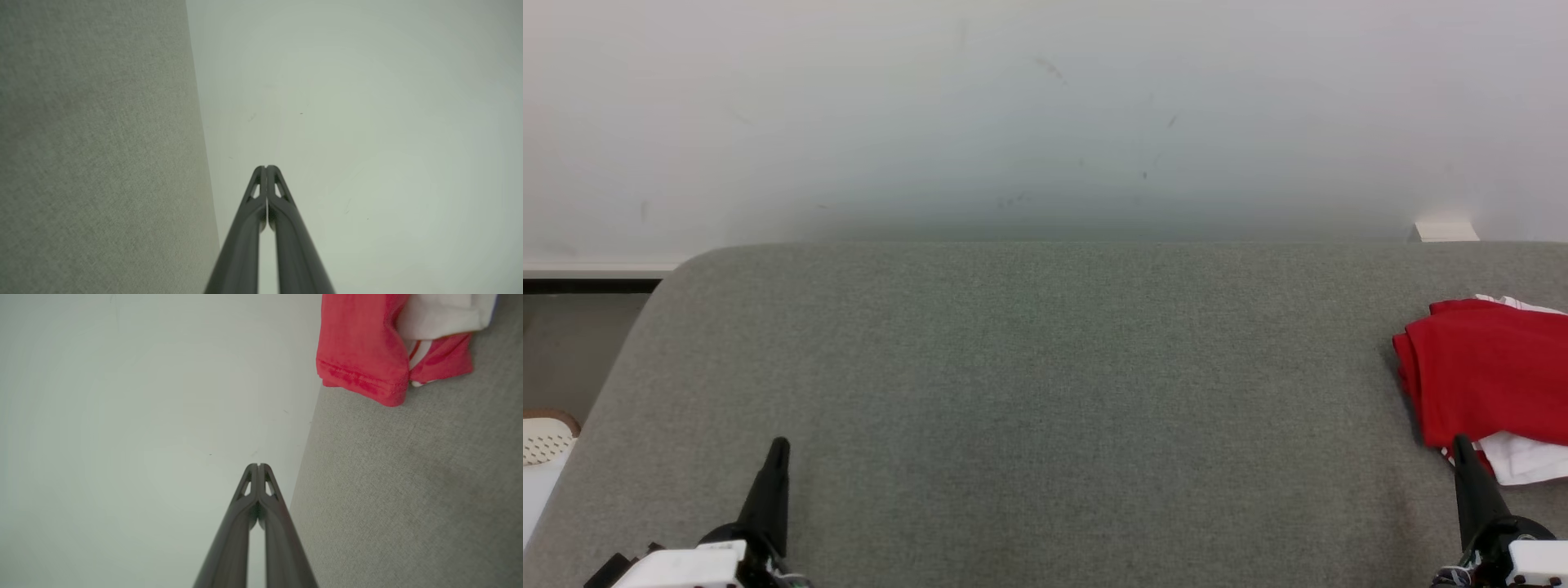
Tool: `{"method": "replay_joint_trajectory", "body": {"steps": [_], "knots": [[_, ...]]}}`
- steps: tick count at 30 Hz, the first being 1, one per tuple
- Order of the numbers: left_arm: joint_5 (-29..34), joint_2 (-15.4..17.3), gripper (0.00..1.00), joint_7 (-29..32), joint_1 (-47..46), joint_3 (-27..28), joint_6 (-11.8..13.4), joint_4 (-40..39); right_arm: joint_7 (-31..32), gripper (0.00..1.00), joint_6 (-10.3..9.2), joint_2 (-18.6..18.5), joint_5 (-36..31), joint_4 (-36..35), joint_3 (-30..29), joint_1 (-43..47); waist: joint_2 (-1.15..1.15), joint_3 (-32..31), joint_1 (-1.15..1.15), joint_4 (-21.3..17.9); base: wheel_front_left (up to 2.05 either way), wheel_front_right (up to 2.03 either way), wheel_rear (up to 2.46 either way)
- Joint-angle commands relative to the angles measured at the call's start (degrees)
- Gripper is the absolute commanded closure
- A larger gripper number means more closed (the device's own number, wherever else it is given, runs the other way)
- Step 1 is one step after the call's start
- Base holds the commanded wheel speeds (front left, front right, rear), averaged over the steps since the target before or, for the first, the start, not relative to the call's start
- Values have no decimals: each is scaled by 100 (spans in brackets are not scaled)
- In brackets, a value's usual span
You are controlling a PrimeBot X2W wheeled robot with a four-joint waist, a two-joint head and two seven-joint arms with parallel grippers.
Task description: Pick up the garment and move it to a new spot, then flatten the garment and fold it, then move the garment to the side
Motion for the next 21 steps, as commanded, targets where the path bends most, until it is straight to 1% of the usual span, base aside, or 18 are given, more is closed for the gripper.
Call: {"method": "replay_joint_trajectory", "body": {"steps": [1,21], "knots": [[-74,36,100,22,-40,14,-39,-16,19,100,2,-6,9,-25,-24,-70,0,0,0,0,0,0,0],[-75,36,100,22,-40,13,-39,-17,18,100,2,-6,10,-25,-23,-70,0,0,0,0,0,0,0]]}}
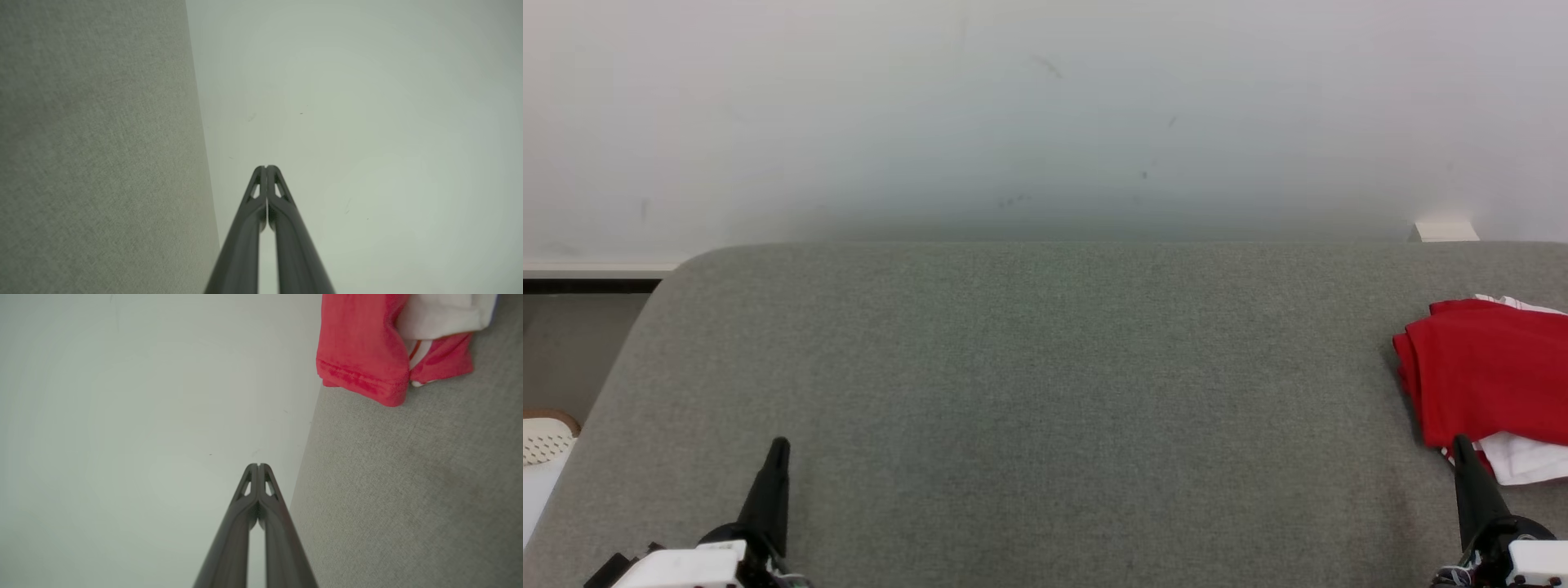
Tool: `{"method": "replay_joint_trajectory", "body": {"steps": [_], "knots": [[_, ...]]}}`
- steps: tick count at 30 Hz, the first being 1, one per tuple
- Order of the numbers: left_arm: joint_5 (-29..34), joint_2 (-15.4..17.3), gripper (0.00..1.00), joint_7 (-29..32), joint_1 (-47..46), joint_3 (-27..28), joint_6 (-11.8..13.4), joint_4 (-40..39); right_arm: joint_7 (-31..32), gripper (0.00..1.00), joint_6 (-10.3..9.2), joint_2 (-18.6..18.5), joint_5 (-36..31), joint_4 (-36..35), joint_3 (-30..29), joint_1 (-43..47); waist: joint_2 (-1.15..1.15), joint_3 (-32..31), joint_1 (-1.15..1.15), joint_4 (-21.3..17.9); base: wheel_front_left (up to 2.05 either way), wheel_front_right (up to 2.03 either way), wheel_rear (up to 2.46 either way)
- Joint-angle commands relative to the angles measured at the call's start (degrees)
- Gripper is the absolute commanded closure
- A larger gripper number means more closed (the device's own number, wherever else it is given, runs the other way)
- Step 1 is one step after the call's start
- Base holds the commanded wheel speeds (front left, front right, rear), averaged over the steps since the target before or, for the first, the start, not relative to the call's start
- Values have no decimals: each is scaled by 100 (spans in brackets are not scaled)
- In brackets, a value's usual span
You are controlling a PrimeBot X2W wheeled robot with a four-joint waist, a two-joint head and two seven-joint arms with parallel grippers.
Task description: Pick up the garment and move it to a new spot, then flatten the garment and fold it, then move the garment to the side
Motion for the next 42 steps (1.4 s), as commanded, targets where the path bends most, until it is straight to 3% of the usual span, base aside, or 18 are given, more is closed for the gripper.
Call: {"method": "replay_joint_trajectory", "body": {"steps": [1,42], "knots": [[-75,36,100,22,-40,12,-39,-17,18,100,2,-6,10,-25,-23,-69,0,0,0,0,0,0,0],[-76,36,100,21,-39,11,-39,-17,16,100,2,-6,11,-25,-22,-69,0,0,0,0,0,0,0]]}}
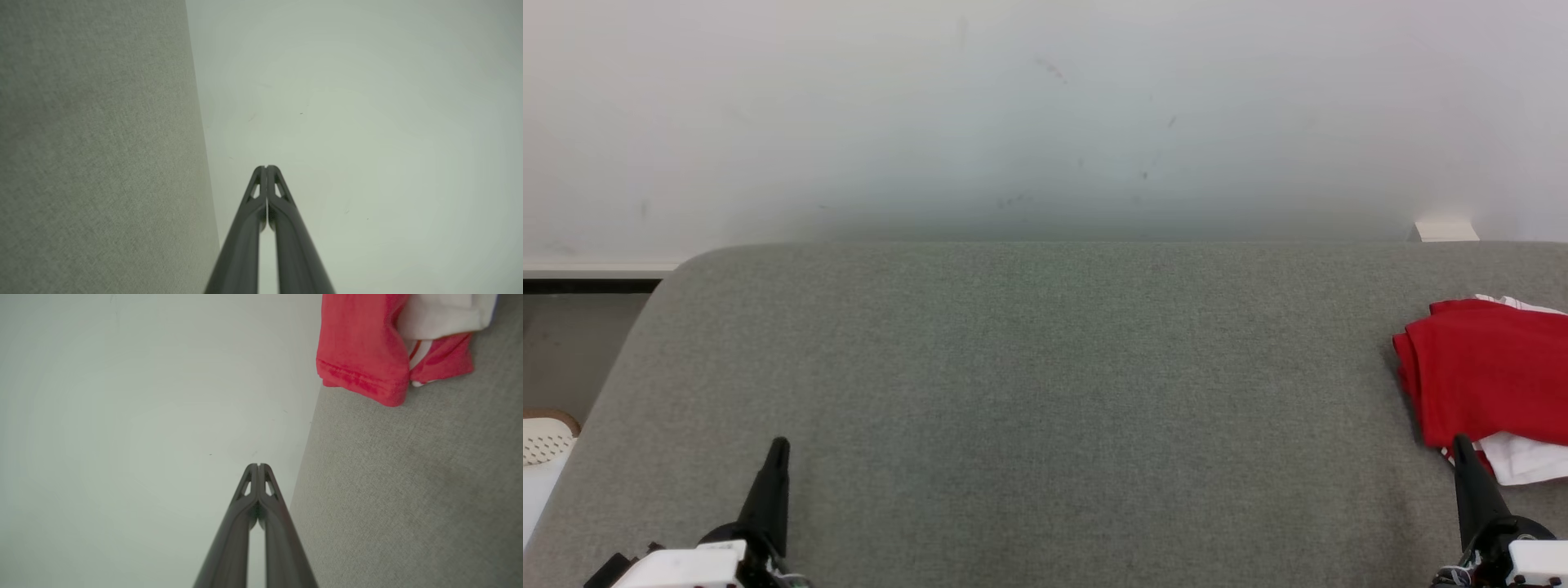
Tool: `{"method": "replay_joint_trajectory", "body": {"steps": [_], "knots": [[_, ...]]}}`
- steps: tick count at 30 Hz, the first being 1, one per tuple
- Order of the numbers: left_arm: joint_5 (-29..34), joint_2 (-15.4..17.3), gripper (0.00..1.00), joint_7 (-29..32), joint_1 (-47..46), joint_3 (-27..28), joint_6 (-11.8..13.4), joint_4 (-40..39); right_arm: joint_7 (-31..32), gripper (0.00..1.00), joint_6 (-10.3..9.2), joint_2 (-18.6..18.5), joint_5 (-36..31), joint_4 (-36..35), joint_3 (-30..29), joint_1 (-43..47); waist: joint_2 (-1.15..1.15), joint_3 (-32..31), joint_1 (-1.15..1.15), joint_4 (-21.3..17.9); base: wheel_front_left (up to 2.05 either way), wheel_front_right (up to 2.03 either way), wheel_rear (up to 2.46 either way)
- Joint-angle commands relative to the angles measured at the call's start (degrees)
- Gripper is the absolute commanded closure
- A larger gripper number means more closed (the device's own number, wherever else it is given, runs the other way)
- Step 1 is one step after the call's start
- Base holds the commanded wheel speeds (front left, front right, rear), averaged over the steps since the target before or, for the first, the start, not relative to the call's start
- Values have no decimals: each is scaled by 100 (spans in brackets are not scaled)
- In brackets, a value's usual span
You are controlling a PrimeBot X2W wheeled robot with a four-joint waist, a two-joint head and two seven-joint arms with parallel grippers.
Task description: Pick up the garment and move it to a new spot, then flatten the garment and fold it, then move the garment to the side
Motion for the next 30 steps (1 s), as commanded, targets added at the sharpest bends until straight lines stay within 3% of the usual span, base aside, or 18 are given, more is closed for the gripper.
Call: {"method": "replay_joint_trajectory", "body": {"steps": [1,30], "knots": [[-76,36,100,21,-38,11,-39,-16,16,100,2,-6,11,-25,-22,-69,0,0,0,0,0,0,0],[-76,36,100,21,-38,10,-39,-17,16,100,2,-6,12,-25,-21,-69,0,0,0,0,0,0,0]]}}
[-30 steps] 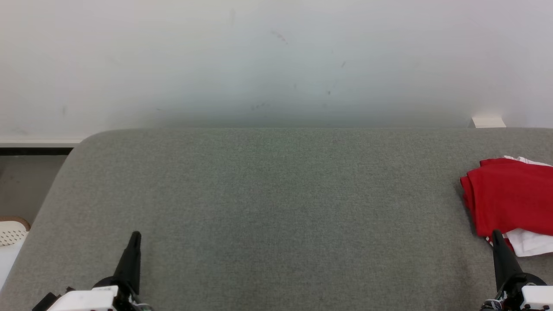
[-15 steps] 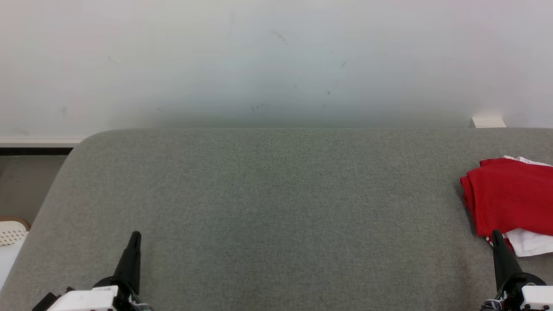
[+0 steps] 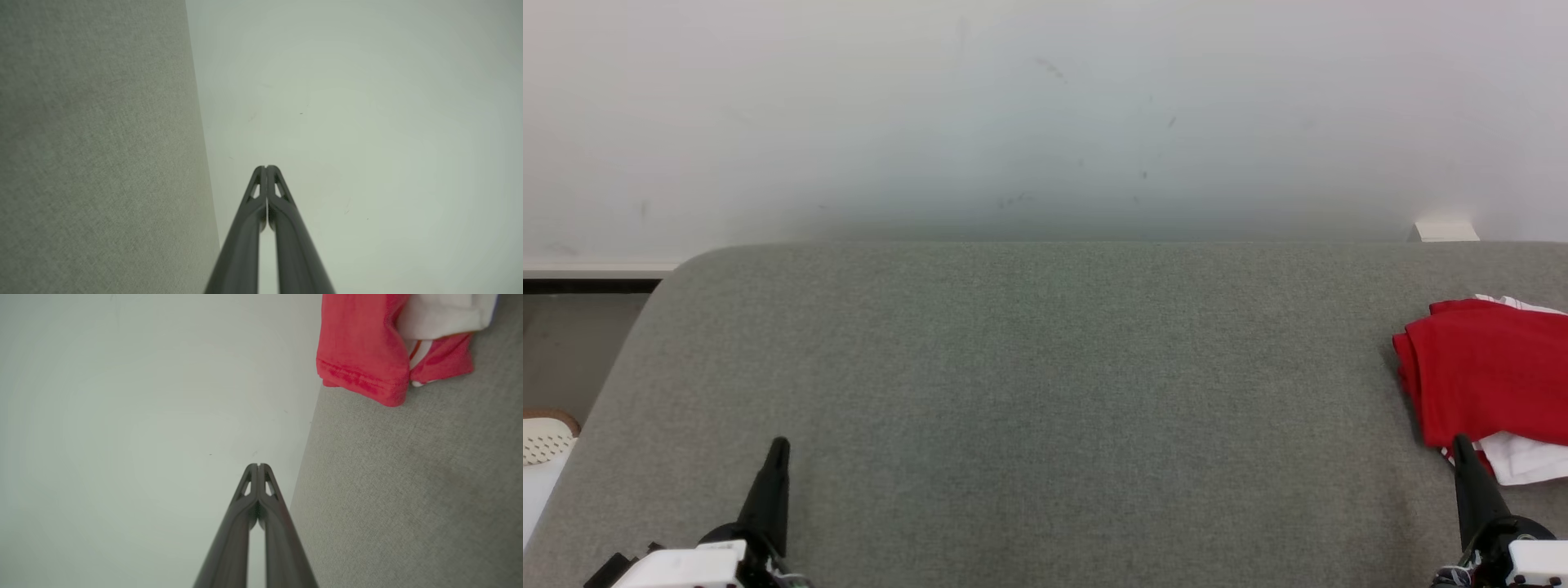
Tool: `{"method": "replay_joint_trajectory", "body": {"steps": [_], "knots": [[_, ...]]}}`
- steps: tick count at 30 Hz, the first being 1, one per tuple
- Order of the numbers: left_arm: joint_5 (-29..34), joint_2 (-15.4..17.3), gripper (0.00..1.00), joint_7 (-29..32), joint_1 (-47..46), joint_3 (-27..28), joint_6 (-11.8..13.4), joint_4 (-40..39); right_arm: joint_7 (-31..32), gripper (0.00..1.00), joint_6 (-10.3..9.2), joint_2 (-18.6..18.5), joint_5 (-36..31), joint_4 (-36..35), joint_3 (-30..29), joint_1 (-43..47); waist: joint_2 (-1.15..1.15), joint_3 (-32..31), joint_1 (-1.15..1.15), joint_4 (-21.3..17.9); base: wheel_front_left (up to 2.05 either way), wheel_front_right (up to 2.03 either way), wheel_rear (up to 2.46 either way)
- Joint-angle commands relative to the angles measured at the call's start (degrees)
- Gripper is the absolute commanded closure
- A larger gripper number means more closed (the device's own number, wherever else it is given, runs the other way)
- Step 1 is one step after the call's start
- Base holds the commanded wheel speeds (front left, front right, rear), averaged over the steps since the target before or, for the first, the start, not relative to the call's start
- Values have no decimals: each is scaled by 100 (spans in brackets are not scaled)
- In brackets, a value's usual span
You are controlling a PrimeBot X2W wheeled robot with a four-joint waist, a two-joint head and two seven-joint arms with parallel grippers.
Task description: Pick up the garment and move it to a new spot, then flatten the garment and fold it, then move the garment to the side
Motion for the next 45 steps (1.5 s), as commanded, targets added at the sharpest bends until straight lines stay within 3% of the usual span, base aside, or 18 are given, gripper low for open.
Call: {"method": "replay_joint_trajectory", "body": {"steps": [1,45], "knots": [[-76,36,100,21,-38,10,-39,-16,16,100,2,-6,12,-23,-21,-69,0,0,0,0,0,0,0],[-77,36,100,20,-38,11,-39,-17,15,100,2,-7,12,-24,-20,-69,0,0,0,0,0,0,0]]}}
